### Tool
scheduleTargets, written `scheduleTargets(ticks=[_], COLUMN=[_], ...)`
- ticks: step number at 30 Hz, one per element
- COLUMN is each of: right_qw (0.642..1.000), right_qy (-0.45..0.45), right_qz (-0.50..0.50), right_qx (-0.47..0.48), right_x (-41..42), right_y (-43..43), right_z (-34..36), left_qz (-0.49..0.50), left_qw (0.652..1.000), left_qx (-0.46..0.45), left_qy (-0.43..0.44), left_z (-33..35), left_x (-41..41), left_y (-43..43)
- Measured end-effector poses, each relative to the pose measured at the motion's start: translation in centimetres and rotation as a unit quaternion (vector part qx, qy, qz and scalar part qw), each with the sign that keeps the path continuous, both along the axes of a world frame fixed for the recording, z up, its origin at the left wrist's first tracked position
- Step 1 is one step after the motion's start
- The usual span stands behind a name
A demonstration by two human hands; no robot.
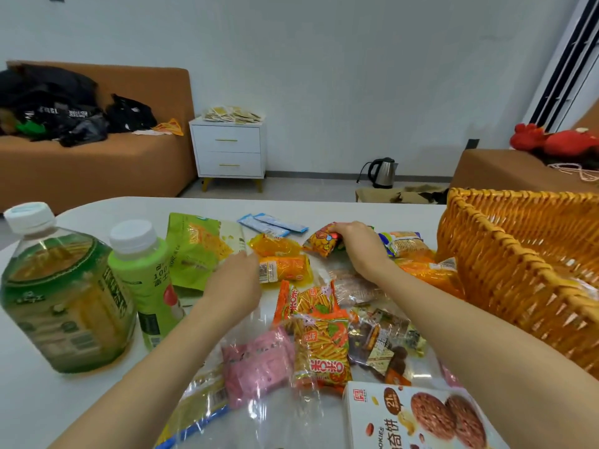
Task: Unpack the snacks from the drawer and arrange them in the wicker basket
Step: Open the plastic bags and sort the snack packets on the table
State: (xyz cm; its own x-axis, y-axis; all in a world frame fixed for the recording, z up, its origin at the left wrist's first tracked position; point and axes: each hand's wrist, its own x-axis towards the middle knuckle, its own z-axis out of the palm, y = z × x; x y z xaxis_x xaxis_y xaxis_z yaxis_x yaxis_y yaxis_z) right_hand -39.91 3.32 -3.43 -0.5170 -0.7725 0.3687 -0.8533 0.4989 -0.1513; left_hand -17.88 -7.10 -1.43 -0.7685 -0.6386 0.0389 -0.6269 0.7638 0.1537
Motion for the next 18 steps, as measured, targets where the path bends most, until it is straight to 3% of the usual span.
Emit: scheduleTargets(ticks=[5,10,18], right_qw=[0.998,0.963,0.941], right_qy=[-0.034,-0.151,-0.201], right_qz=[-0.001,-0.015,0.021], right_qx=[-0.044,-0.224,-0.271], right_x=[0.5,1.9,7.7], right_y=[0.4,1.2,6.0], right_z=[1.4,4.7,9.4], left_qz=[-0.018,-0.04,-0.061], left_qw=[0.994,0.987,0.967], left_qx=[0.042,0.051,0.132], left_qy=[0.097,0.146,0.208], left_z=[2.7,5.8,9.2], left_x=[-0.3,0.2,3.4], left_y=[1.4,3.1,7.7])
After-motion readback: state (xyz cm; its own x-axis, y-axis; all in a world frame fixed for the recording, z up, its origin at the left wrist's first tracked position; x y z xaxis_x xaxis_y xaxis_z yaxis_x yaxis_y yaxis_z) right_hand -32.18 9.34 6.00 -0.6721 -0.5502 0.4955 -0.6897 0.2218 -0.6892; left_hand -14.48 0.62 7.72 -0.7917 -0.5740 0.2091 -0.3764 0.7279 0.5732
